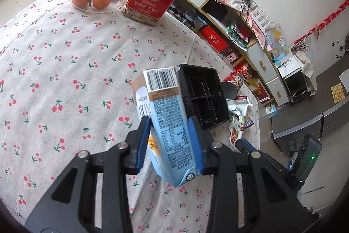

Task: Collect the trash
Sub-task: 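Grasp the white paper snack bag with the right tool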

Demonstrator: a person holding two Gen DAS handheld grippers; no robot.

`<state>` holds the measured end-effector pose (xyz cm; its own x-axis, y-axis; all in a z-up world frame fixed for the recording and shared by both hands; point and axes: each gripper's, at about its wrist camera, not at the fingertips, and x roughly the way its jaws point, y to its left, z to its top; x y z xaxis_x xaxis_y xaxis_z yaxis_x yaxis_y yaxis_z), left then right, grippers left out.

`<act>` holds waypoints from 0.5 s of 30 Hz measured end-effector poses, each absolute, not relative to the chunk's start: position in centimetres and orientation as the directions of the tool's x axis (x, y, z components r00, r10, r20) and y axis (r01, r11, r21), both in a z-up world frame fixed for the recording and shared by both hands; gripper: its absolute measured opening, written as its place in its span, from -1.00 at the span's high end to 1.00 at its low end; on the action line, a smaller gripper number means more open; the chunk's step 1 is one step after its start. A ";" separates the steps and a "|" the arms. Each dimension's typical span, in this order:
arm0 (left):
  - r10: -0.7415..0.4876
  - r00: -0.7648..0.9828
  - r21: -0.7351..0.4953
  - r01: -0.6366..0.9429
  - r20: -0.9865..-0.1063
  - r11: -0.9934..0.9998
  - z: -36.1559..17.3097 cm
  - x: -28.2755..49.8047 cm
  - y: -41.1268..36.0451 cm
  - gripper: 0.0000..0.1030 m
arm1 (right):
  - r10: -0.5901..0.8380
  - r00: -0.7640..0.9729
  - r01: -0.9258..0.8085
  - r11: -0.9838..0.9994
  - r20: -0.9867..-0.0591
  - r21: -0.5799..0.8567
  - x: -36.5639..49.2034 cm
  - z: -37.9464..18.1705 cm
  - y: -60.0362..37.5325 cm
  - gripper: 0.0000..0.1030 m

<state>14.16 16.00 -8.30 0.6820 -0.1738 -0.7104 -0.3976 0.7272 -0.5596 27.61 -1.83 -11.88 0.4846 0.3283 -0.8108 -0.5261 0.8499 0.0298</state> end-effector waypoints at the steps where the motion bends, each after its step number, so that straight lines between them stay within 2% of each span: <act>1: -0.173 0.685 -0.558 -0.393 -0.708 0.731 -8.1 14.2 15.8 0.26 | 0.337 0.479 -0.517 0.854 -0.810 0.049 27.6 -11.6 -2.4 0.88; 6: -0.180 0.699 -0.559 -0.361 -0.692 0.746 -7.2 14.1 14.9 0.26 | 0.396 0.462 -0.487 0.861 -0.794 0.146 27.0 -9.9 -4.9 0.89; 15: -0.240 0.718 -0.581 -0.272 -0.653 0.767 -5.5 14.6 11.4 0.26 | 0.411 0.498 -0.433 0.881 -0.763 0.192 25.2 -7.0 -9.6 0.89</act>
